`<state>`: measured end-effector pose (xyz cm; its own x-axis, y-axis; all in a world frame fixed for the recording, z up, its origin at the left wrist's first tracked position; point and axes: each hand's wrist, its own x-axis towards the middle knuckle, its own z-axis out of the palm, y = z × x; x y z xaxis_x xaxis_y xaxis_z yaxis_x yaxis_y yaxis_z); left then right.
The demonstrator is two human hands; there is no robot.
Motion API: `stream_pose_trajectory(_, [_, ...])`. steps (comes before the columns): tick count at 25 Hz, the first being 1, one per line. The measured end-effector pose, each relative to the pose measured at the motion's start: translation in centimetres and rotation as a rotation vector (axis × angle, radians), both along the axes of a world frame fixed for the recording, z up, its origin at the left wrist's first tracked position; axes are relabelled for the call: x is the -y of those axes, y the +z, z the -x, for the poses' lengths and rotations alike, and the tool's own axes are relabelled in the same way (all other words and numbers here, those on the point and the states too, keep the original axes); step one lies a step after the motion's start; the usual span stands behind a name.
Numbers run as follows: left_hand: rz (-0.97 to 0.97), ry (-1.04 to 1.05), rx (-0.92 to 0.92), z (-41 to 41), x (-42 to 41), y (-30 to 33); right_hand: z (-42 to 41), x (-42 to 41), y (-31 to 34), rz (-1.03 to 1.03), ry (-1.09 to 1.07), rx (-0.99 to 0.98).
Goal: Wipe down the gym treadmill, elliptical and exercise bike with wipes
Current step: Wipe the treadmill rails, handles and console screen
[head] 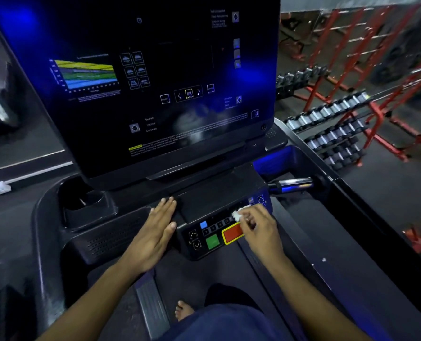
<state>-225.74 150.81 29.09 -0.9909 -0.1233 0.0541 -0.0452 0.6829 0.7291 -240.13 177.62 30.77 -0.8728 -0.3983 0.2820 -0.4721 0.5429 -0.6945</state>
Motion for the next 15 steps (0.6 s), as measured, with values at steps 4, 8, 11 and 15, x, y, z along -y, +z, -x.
stream_pose_trajectory(4, [-0.009,0.009,0.003,0.0,0.0,-0.1,4.5,-1.8,0.1,0.052,-0.339,0.087])
stream_pose_trajectory(8, [-0.042,0.012,0.010,-0.2,0.1,0.0,2.6,0.9,0.8,0.037,-0.218,0.023])
stream_pose_trajectory(11, [-0.002,-0.011,0.036,-1.1,0.1,0.2,-2.0,4.5,1.5,0.003,0.026,-0.035])
stream_pose_trajectory(15, [0.143,-0.038,0.060,-2.4,0.2,0.2,-6.7,7.2,0.7,-0.069,0.314,-0.144])
